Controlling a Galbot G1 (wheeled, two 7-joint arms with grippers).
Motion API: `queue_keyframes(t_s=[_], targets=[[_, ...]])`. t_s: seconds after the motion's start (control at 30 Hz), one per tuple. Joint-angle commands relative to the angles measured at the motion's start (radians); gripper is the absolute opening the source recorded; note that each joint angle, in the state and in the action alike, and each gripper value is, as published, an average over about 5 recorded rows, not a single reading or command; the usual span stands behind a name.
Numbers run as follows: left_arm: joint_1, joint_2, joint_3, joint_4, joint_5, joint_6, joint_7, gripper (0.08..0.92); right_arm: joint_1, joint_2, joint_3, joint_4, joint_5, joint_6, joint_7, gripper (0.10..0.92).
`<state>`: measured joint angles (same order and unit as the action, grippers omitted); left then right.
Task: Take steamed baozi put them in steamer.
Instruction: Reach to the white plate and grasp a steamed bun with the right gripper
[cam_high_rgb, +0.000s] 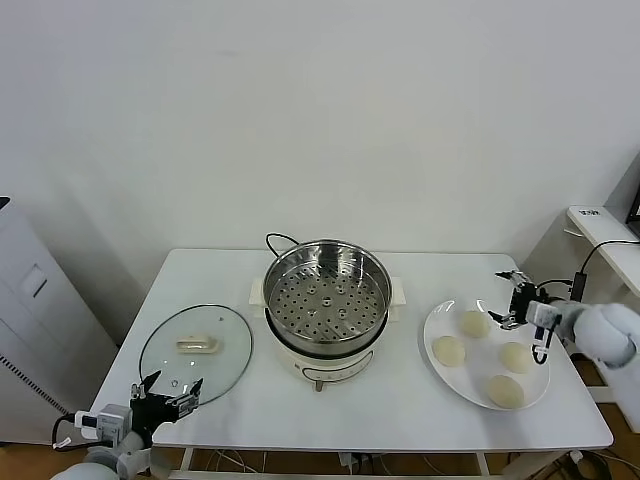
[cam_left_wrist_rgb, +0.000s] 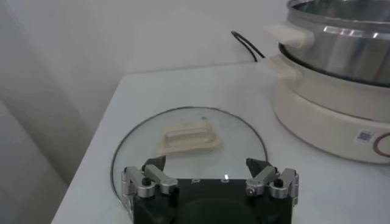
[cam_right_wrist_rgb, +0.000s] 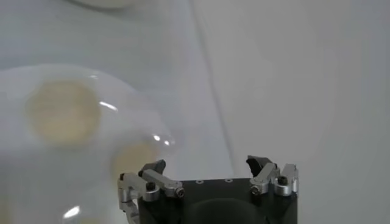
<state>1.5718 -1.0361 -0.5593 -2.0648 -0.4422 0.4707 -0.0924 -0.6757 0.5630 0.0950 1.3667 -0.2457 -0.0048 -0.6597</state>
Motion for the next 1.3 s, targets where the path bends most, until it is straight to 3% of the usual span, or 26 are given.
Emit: queue_keyframes(t_s=[0.03, 0.37, 0.97, 1.1, 1.3], targets=[[-0.005, -0.005, -0.001, 0.008, 0.003, 0.002, 0.009, 0.823, 0.528, -0.039, -0.557, -0.260, 0.071, 0.086, -0.283, 0.823], [-0.009, -0.017, -0.002, 0.010, 0.012, -0.002, 0.022, 0.823, 0.684, 0.064, -0.747, -0.433, 0.074, 0.143, -0.392, 0.823], [-0.011, -0.002, -0.004, 0.008, 0.024, 0.001, 0.025, 0.823, 0.572, 0.235, -0.643, -0.582, -0.035, 0.211, -0.346, 0.821], [-0.010, 0.000, -0.002, 0.004, 0.026, 0.002, 0.026, 0.823, 0.567, 0.255, -0.626, -0.606, -0.065, 0.210, -0.349, 0.783], [-0.012, 0.000, 0.000, -0.004, 0.027, 0.004, 0.026, 0.823, 0.572, 0.277, -0.596, -0.639, -0.084, 0.207, -0.351, 0.661]])
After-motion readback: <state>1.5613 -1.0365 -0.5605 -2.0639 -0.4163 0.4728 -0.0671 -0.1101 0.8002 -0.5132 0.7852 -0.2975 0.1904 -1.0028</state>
